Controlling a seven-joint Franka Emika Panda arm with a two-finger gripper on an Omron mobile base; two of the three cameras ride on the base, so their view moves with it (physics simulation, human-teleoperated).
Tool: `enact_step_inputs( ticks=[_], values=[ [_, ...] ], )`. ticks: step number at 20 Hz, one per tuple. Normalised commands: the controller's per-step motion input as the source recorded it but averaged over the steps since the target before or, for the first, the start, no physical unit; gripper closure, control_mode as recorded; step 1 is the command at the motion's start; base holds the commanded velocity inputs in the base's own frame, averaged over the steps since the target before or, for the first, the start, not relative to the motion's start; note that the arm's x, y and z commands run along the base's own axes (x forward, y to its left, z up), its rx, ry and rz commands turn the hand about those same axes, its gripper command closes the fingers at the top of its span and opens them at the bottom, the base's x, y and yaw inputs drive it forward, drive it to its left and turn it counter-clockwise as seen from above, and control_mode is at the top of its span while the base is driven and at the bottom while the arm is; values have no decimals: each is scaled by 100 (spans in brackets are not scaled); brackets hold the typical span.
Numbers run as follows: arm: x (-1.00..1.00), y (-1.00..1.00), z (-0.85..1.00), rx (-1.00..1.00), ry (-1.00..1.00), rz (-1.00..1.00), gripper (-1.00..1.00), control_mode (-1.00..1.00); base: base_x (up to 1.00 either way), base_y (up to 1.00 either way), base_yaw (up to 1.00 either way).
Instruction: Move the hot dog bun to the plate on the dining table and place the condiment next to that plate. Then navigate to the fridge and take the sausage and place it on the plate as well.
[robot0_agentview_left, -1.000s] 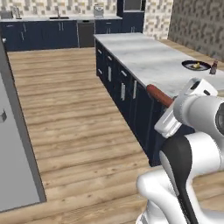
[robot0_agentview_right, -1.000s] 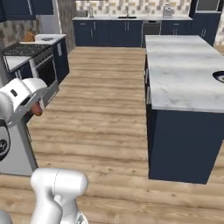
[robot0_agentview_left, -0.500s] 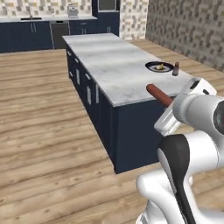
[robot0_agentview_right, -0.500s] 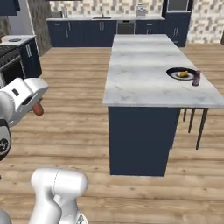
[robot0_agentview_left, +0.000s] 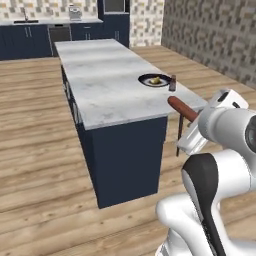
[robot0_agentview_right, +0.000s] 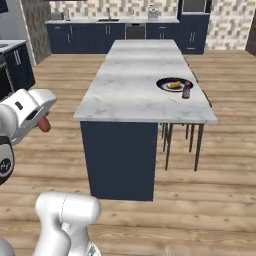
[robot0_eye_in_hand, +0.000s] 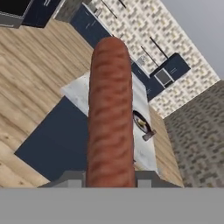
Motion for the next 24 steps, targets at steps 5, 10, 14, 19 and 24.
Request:
enact_step_inputs(
  ticks=[5, 10, 14, 19, 24],
  values=[
    [0, 0, 0, 0, 0, 0, 100, 100, 33, -97, 15],
    [0, 0, 0, 0, 0, 0, 100, 100, 57, -98, 25],
    [0, 0, 0, 0, 0, 0, 100, 100, 65, -95, 26],
    [0, 0, 0, 0, 0, 0, 100, 100, 67, -92, 28],
    [0, 0, 0, 0, 0, 0, 100, 100, 62, -85, 28]
  ],
)
